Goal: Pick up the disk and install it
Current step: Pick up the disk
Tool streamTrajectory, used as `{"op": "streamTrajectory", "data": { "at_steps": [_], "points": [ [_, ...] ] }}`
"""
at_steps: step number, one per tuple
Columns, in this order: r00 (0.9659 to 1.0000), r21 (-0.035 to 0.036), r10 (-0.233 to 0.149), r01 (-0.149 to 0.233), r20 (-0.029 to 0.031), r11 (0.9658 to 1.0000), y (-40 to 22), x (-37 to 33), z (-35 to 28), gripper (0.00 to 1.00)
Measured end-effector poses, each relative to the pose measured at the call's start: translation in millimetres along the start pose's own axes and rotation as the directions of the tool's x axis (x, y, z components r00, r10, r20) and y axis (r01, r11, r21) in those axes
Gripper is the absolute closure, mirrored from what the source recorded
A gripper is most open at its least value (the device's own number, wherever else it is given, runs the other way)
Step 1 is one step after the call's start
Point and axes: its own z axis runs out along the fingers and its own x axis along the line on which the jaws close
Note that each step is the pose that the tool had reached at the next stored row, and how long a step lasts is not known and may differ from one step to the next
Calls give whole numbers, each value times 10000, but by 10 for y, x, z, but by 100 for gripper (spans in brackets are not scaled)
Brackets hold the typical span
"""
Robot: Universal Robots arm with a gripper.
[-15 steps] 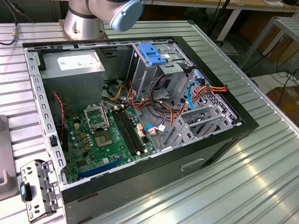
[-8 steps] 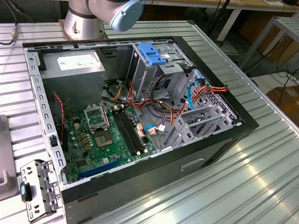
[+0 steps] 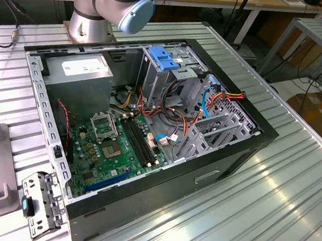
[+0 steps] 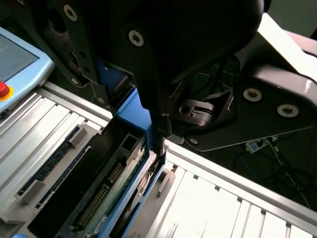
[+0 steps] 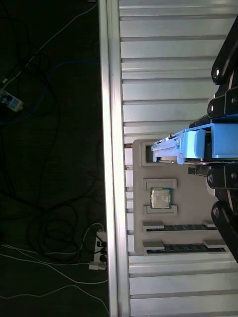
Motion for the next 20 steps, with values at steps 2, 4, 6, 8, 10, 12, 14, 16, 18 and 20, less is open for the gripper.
{"op": "streamTrajectory", "data": {
  "at_steps": [2,4,6,8,10,12,14,16,18,20],
  "points": [
    [10000,1,0,0,0,10000,0,0,-10,63],
    [10000,0,0,0,0,10000,0,0,-30,63],
    [10000,0,0,0,0,10000,0,1,-42,63],
    [10000,1,0,0,0,10000,0,0,-59,63],
    [10000,0,0,0,0,10000,0,1,-79,63],
    [10000,0,0,0,0,10000,0,1,-101,63],
    [10000,0,0,0,0,10000,0,1,-117,63],
    [10000,2,0,0,1,10000,0,1,-121,63],
    [10000,1,0,0,0,10000,0,1,-123,63],
    [10000,1,0,0,0,10000,0,1,-124,63]
  ]
}}
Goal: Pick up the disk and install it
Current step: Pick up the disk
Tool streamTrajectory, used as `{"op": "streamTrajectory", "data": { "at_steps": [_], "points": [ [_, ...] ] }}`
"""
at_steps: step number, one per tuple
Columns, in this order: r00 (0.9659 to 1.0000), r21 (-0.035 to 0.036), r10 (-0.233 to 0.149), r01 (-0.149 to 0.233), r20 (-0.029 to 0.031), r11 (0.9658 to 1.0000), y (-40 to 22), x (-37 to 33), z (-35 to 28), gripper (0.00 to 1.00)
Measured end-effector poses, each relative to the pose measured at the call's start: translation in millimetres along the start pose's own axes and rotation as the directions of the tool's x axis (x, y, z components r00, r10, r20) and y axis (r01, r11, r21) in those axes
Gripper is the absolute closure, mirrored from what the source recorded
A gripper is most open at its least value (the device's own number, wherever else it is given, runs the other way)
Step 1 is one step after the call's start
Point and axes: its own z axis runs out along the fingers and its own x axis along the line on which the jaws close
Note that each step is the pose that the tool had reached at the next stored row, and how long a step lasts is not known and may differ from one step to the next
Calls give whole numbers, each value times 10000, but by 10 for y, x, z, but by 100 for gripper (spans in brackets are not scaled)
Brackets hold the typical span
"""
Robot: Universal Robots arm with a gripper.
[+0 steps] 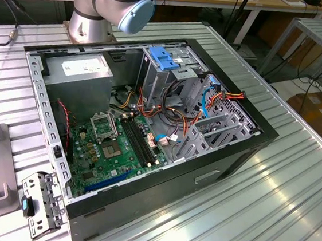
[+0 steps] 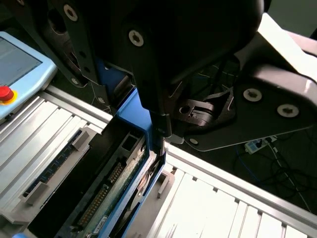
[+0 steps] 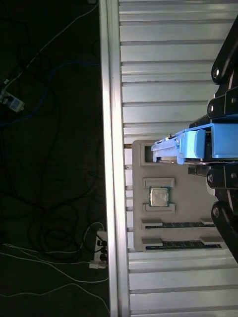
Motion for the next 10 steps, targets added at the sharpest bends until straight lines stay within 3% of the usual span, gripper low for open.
{"op": "streamTrajectory", "data": {
  "at_steps": [6,10],
  "points": [
    [10000,-1,0,0,-1,10000,0,0,-11,63],
    [10000,0,-1,1,0,10000,0,1,-50,63]
  ]
}}
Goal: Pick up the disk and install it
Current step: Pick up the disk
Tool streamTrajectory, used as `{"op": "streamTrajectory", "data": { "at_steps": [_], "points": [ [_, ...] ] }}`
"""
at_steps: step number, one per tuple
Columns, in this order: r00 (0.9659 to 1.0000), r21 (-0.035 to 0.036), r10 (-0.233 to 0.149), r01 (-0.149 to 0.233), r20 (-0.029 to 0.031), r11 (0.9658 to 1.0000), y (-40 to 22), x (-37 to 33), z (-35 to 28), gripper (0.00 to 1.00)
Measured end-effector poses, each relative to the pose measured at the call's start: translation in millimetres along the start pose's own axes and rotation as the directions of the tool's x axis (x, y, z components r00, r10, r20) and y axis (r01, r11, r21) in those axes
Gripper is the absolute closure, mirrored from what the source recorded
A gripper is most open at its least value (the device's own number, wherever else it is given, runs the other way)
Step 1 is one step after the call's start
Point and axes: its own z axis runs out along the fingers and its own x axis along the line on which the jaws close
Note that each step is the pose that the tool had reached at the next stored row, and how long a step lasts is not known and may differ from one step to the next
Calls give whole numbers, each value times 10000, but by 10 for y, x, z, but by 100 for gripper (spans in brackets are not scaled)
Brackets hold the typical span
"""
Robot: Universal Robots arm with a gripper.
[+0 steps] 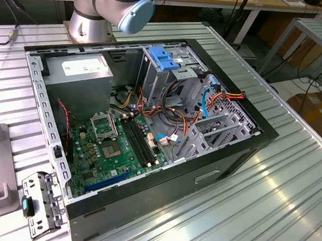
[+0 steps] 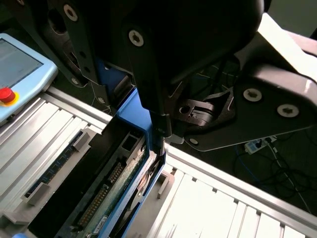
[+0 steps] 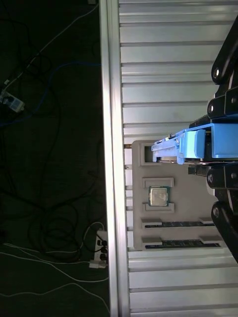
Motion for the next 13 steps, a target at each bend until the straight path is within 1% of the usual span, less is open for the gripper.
{"op": "streamTrajectory", "data": {
  "at_steps": [13],
  "points": [
    [10000,0,0,0,0,10000,0,1,-88,63]
  ]
}}
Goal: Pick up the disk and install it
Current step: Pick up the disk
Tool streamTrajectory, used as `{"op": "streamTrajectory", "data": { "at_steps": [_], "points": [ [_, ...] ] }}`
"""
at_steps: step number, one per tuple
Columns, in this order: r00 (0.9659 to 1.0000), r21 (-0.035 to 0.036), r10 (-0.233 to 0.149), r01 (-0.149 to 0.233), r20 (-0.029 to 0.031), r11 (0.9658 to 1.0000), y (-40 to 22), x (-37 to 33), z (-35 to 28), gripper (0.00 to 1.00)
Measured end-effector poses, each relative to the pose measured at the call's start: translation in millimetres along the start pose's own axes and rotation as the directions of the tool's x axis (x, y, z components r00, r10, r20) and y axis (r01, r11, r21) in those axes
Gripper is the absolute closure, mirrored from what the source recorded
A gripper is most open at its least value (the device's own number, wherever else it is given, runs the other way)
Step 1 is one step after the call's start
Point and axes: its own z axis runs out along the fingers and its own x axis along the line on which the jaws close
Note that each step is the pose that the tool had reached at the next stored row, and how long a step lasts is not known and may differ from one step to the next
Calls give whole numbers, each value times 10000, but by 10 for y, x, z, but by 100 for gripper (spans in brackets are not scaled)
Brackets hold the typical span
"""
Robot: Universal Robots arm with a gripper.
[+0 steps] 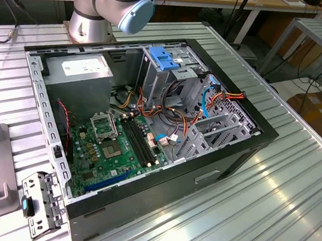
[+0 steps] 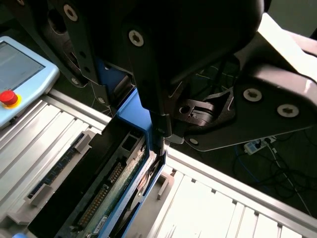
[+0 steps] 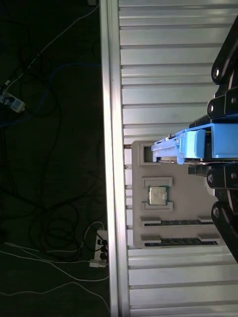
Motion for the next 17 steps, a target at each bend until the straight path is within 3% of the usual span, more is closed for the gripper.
{"op": "streamTrajectory", "data": {
  "at_steps": [17],
  "points": [
    [10000,0,0,0,0,10000,0,1,-66,63]
  ]
}}
